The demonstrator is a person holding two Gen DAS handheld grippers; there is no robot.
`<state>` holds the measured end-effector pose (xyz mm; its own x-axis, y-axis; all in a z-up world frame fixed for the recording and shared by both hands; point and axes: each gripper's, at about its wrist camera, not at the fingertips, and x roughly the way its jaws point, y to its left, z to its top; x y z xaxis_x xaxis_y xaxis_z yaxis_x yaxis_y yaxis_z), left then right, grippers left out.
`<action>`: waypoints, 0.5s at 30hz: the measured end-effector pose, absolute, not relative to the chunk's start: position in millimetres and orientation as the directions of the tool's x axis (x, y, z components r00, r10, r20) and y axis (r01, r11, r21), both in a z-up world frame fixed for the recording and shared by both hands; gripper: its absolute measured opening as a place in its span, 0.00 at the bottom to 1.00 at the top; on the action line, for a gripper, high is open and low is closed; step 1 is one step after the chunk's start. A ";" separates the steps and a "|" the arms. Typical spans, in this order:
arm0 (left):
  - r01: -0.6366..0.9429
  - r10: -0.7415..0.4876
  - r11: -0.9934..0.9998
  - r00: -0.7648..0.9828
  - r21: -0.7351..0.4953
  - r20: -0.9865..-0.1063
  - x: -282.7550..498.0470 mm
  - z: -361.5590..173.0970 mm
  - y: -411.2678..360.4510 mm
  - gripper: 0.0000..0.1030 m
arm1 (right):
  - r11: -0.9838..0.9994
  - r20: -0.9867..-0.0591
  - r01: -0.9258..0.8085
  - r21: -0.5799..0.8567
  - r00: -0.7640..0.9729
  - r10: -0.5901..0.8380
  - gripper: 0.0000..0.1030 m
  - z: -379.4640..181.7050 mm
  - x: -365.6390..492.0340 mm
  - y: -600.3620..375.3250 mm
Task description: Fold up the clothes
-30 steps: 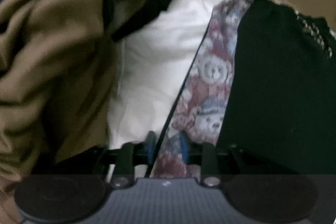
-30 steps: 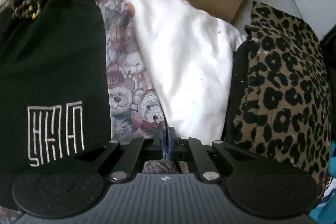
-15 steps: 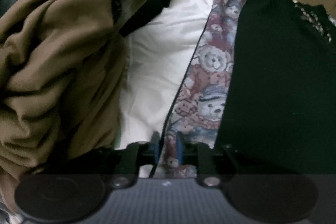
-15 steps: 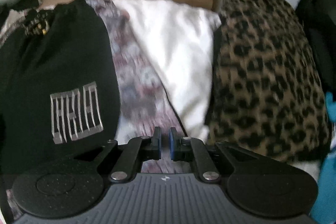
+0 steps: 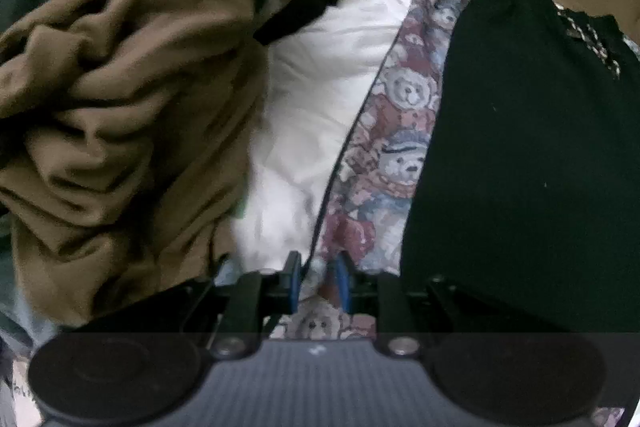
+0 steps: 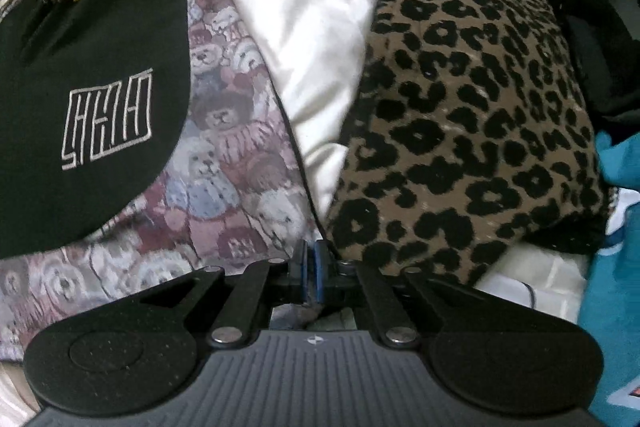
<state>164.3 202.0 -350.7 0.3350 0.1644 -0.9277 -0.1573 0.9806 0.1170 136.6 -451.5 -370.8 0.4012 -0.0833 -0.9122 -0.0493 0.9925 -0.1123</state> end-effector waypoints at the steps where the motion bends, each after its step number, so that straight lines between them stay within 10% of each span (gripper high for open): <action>1: -0.152 0.164 0.981 0.338 0.118 -0.927 164.0 -349.9 201.5 0.20 | 0.992 -0.913 -0.048 -0.119 0.397 -0.091 0.07 -369.0 135.0 -452.2; 12: -0.130 0.122 0.988 0.356 0.081 -0.926 155.7 -348.4 188.2 0.20 | 0.998 -0.896 0.026 -0.054 0.439 -0.059 0.12 -345.8 115.4 -434.0; 15: -0.125 0.094 0.991 0.353 0.052 -0.931 154.7 -350.7 182.4 0.20 | 0.999 -0.899 0.028 -0.046 0.434 -0.054 0.36 -352.7 118.5 -424.4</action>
